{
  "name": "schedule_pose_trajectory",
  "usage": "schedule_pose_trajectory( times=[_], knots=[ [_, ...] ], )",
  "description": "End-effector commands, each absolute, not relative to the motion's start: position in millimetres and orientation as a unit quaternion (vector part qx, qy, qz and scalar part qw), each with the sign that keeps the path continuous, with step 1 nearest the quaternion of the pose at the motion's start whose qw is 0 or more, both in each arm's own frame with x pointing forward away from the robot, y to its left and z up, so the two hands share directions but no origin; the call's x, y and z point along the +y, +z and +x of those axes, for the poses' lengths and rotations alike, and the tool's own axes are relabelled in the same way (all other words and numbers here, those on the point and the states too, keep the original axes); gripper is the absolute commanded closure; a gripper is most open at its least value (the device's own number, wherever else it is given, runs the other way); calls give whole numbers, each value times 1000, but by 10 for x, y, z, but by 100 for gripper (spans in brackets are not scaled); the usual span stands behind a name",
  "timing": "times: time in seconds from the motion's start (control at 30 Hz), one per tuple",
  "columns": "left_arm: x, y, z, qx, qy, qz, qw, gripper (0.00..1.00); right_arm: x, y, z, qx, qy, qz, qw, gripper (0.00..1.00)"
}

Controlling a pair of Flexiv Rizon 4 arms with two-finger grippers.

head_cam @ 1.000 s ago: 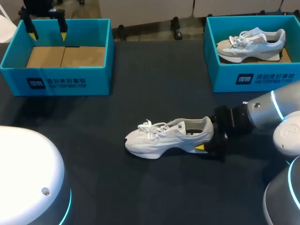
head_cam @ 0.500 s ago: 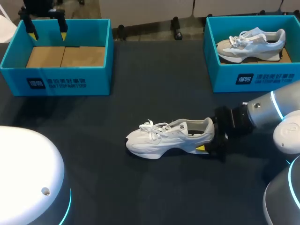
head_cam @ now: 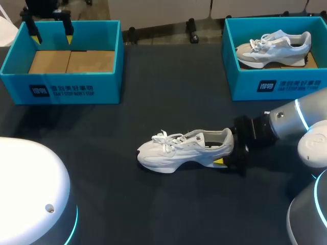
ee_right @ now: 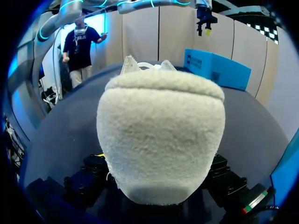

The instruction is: Take the shoe out of the shoebox, open the shoe tongue, remove and reinsert the insole, then place the shoe into the shoebox

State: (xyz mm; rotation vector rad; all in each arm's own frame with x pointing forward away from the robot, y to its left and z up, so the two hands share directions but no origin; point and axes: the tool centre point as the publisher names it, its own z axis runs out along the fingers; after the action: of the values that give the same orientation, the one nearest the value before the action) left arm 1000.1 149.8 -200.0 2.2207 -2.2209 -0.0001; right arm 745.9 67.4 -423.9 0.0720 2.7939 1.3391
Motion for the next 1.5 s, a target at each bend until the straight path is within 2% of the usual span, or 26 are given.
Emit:
schedule_pose_trajectory(
  times=[0.03,0.8,1.5],
  knots=[
    [1499,-2000,10000,-707,0,707,0,0,678,-4243,7456,901,432,23,22,100],
    [1499,-2000,10000,-707,0,707,0,0,678,-4243,7456,901,432,23,22,100],
    [999,-1866,9212,-643,-9,765,29,0,678,-4243,7456,901,432,23,22,100]
  ],
)
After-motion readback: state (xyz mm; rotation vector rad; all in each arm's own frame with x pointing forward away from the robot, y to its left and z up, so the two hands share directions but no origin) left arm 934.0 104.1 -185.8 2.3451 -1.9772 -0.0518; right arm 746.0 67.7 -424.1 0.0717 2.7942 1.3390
